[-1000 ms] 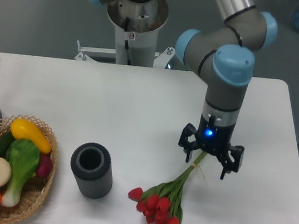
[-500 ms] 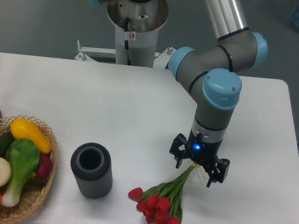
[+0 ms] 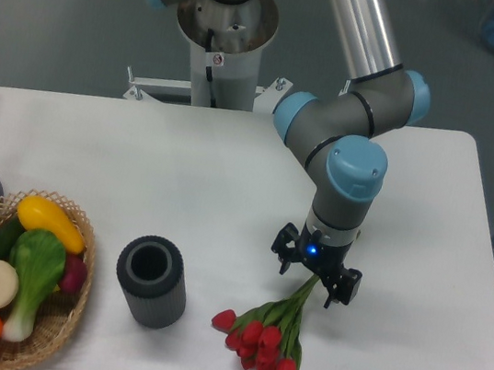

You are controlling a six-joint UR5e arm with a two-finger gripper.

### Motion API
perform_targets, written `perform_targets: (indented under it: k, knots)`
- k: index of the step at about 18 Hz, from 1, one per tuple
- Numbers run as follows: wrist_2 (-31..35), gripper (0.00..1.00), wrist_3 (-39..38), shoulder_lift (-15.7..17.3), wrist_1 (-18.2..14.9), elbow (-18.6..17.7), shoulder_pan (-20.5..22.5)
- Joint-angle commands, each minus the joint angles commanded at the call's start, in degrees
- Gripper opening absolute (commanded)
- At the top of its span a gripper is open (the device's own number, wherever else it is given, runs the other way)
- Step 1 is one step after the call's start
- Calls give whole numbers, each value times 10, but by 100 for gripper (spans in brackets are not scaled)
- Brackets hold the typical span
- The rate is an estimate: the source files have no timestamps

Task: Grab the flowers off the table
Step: 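Close the gripper on the tulip stems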

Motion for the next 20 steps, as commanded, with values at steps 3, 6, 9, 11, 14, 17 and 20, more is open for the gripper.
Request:
perform_targets:
  k: [3, 6, 9, 11, 14, 17, 20]
  knots:
    - [2, 100, 0, -10, -1, 0, 2]
    - [4, 100, -2, -9, -2, -3, 7]
    - [6, 100, -1, -10, -3, -2, 8]
    - [18, 100, 0, -11, -3, -2, 8]
    - [21, 83, 1, -11, -3, 2, 8]
    - [21, 65, 0, -11, -4, 4, 8]
    - [21, 58, 0, -11, -4, 5, 9]
